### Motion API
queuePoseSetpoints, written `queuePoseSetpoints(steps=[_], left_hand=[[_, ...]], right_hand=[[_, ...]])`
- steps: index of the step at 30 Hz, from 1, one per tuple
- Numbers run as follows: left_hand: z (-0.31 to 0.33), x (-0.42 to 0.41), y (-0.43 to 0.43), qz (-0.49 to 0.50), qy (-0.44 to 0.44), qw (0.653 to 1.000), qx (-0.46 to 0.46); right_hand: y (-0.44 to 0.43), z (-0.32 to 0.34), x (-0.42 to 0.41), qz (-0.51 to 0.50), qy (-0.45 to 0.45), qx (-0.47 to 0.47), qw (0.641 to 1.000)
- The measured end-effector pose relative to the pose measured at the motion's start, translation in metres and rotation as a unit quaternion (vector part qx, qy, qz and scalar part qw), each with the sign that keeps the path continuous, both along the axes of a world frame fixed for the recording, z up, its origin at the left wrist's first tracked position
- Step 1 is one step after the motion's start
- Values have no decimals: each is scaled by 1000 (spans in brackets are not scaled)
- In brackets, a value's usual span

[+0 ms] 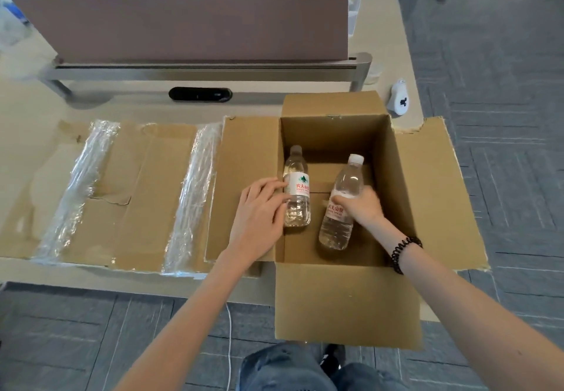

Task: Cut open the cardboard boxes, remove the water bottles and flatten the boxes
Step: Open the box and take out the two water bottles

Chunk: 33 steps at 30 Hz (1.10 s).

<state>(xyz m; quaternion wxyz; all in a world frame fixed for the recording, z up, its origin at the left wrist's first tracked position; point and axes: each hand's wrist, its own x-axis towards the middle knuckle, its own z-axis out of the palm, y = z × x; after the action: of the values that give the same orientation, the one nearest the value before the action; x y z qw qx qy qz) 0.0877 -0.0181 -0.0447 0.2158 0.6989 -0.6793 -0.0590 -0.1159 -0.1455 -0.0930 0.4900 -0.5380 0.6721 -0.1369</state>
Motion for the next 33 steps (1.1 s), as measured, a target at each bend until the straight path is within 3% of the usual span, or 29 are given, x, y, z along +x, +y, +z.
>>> queuePoseSetpoints(steps=[5, 10, 19, 22, 28, 33], left_hand=[[4, -12, -26, 22, -6, 1000, 10], [5, -42, -58, 39, -40, 994, 91], [-23, -54, -104, 143, -13, 956, 254], [-32, -57, -115, 151, -58, 943, 291], [-46, -61, -121, 168, -225, 913, 298], [-50, -61, -123, 165, -167, 930, 283]], right_hand=[[4, 24, -19, -31, -46, -81, 995], [19, 42, -31, 24, 0, -182, 983], [23, 39, -31, -2, 5, -188, 982], [22, 37, -32, -5, 6, -186, 982], [22, 40, -31, -12, -31, -208, 978], [20, 39, -32, -18, -49, -200, 978]])
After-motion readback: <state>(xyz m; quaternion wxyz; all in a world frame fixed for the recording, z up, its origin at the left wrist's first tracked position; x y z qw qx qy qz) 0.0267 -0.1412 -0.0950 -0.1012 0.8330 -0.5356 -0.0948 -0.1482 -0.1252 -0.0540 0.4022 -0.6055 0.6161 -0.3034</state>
